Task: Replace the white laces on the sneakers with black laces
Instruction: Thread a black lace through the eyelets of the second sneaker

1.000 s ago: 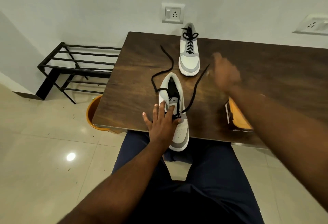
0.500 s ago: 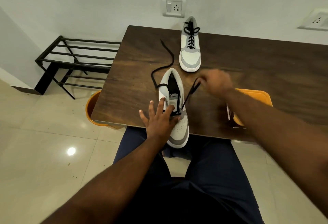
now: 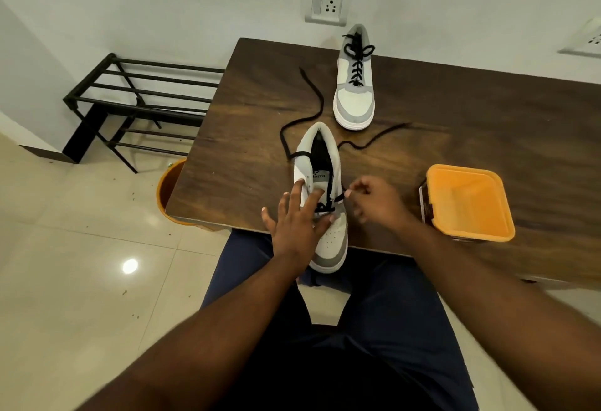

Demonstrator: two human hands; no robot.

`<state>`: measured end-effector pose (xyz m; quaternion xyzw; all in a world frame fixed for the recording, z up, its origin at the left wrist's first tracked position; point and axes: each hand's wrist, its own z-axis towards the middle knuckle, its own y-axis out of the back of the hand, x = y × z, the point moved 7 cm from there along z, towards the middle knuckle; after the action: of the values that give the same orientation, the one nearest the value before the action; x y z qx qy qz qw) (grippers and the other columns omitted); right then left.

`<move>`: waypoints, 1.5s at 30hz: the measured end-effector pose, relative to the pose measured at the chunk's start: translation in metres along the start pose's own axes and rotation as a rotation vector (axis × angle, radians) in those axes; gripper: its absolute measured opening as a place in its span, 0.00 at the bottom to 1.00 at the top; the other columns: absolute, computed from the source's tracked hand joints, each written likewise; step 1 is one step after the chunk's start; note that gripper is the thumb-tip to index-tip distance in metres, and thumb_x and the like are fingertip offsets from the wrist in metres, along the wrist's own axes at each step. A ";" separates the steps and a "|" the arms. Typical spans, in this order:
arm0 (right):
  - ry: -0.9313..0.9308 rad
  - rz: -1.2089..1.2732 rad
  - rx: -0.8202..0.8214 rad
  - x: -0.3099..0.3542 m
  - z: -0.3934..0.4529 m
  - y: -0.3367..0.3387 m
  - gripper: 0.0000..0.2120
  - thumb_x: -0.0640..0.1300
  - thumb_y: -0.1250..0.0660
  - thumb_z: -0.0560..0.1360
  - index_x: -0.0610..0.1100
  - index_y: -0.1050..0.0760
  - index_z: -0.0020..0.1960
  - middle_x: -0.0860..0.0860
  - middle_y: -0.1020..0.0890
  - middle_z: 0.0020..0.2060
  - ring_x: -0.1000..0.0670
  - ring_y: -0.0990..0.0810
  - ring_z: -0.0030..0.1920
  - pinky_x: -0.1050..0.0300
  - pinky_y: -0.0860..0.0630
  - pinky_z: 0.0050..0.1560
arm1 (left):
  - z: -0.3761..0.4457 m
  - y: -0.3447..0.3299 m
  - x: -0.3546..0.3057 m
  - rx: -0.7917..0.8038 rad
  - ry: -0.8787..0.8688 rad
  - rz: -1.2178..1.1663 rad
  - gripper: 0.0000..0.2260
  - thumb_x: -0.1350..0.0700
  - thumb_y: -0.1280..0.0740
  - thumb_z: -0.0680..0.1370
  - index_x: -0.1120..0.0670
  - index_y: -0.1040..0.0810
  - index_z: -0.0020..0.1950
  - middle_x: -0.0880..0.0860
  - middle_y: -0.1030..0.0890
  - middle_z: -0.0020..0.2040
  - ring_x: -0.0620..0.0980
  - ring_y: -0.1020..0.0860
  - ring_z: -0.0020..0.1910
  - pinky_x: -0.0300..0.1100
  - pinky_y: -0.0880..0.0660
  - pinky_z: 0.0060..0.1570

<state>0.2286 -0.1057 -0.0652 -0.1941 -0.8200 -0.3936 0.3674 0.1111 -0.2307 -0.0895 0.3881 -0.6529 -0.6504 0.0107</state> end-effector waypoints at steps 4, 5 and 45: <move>-0.062 0.307 -0.057 -0.014 -0.010 -0.023 0.02 0.40 0.32 0.77 0.43 0.22 0.46 0.50 0.19 0.37 0.57 0.21 0.31 0.64 0.25 0.29 | 0.001 -0.003 0.002 -0.022 -0.015 0.007 0.24 0.38 0.39 0.79 0.39 0.39 0.74 0.46 0.50 0.80 0.51 0.40 0.75 0.66 0.54 0.71; -0.076 0.366 -0.079 -0.013 -0.010 -0.024 0.02 0.39 0.32 0.77 0.41 0.21 0.46 0.49 0.18 0.36 0.58 0.21 0.30 0.65 0.26 0.29 | 0.001 -0.003 0.003 -0.026 -0.015 0.003 0.24 0.38 0.39 0.79 0.39 0.39 0.74 0.47 0.50 0.80 0.50 0.40 0.75 0.66 0.54 0.71; 0.489 -0.358 -0.290 0.048 -0.015 0.012 0.12 0.45 0.32 0.76 0.46 0.22 0.60 0.51 0.23 0.52 0.53 0.25 0.51 0.58 0.28 0.48 | -0.004 0.010 0.006 -0.208 0.010 -0.399 0.43 0.40 0.26 0.70 0.39 0.49 0.77 0.50 0.38 0.76 0.52 0.37 0.73 0.57 0.35 0.67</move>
<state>0.2115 -0.1085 -0.0165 0.0029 -0.6642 -0.5993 0.4469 0.1043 -0.2382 -0.0835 0.5096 -0.4926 -0.7014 -0.0749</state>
